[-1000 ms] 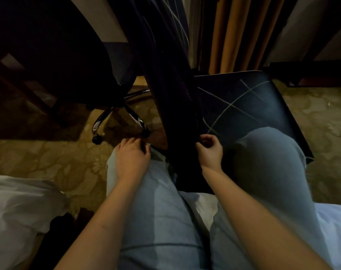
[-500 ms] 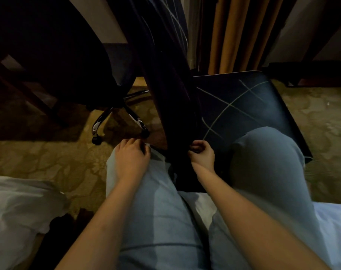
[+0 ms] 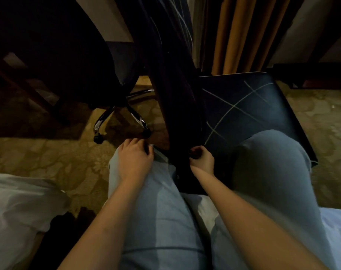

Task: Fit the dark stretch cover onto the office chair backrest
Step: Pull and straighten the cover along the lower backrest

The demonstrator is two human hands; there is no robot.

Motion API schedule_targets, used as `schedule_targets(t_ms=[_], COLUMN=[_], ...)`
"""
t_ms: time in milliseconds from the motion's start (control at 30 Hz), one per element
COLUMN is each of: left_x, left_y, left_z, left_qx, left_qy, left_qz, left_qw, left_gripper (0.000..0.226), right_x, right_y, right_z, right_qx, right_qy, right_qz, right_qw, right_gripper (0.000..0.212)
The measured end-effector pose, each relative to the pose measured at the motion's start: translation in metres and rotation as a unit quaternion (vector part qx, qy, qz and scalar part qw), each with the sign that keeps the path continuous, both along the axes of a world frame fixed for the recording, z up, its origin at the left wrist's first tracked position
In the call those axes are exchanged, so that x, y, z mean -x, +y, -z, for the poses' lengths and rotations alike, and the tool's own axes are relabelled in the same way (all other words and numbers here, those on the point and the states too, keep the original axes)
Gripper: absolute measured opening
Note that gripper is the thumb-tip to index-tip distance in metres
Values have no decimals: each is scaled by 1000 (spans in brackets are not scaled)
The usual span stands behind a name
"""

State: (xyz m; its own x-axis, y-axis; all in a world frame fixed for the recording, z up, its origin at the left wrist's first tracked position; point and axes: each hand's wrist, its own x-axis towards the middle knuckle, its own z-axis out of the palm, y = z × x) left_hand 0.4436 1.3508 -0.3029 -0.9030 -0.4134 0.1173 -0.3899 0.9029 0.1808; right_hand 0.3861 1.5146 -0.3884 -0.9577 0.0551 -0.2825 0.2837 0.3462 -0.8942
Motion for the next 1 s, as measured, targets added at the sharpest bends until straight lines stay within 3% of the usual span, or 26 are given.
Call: schedule_targets(t_ms=[200, 600, 1000], left_x=[-2, 1, -1], left_y=[1, 2, 1], left_z=[-1, -1, 1], left_qx=[3, -6, -4], left_qy=[-2, 6, 9], left_qz=[3, 9, 13], left_qw=[1000, 1000, 1000], left_gripper=[36, 35, 35], right_x=[1, -2, 0], right_y=[6, -2, 2], right_z=[-15, 10, -12], right_qx=[70, -34, 18], right_qy=[-6, -23, 9], right_qz=[24, -14, 3], right_qw=[997, 999, 1000], right_gripper=[25, 19, 22])
